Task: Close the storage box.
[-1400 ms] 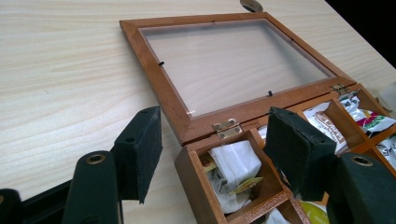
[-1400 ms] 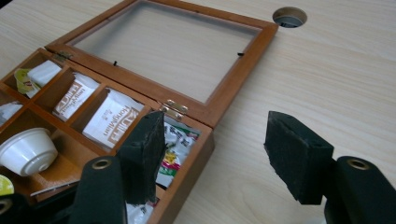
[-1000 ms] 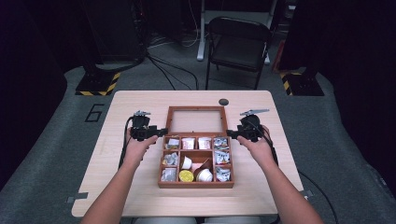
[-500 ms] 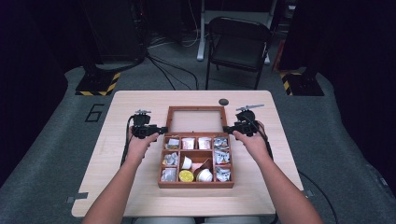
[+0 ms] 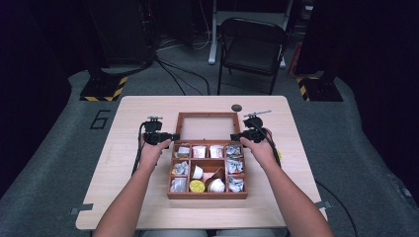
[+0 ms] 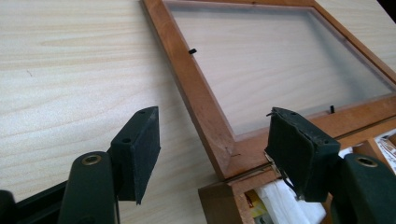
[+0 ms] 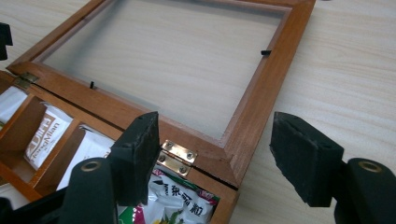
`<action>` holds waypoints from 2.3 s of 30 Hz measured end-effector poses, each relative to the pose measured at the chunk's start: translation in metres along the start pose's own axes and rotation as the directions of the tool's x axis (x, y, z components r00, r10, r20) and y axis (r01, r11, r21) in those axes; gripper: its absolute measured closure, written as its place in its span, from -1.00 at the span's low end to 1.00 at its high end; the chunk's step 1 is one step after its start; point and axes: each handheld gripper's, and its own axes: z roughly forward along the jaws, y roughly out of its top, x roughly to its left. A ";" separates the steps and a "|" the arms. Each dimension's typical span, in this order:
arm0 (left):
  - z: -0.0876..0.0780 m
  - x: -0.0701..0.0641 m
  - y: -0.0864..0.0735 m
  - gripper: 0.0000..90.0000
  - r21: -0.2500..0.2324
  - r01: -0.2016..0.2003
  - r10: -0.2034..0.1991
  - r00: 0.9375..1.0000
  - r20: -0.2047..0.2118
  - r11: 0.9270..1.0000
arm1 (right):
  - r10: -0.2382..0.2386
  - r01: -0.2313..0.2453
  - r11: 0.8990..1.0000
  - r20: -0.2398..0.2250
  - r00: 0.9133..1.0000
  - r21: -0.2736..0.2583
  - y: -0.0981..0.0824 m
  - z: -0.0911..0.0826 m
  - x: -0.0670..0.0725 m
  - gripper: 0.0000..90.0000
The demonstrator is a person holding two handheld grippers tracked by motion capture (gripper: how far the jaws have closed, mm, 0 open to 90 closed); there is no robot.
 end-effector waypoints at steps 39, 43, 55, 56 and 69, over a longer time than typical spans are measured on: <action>0.033 -0.017 0.006 -0.33 0.073 0.046 -0.045 0.999 -0.024 0.996 | 0.115 -0.115 0.992 0.022 0.993 0.041 -0.001 0.030 -0.009 -0.35; 0.035 -0.016 0.006 -0.36 0.070 0.063 -0.062 0.998 -0.013 0.996 | 0.135 -0.135 0.990 0.018 0.991 0.046 -0.001 0.032 -0.008 -0.38; 0.039 -0.013 0.006 -0.41 0.077 0.106 -0.108 0.994 0.015 0.991 | 0.174 -0.174 0.984 0.000 0.985 0.045 0.000 0.038 -0.010 -0.36; 0.040 -0.014 0.005 -0.41 0.076 0.105 -0.106 0.994 0.019 0.992 | 0.169 -0.169 0.985 -0.002 0.986 0.044 0.000 0.039 -0.011 -0.36; 0.043 -0.014 0.006 -0.48 0.079 0.102 -0.105 0.994 0.025 0.992 | 0.208 -0.205 0.977 -0.056 0.976 0.055 -0.001 0.045 -0.017 -0.43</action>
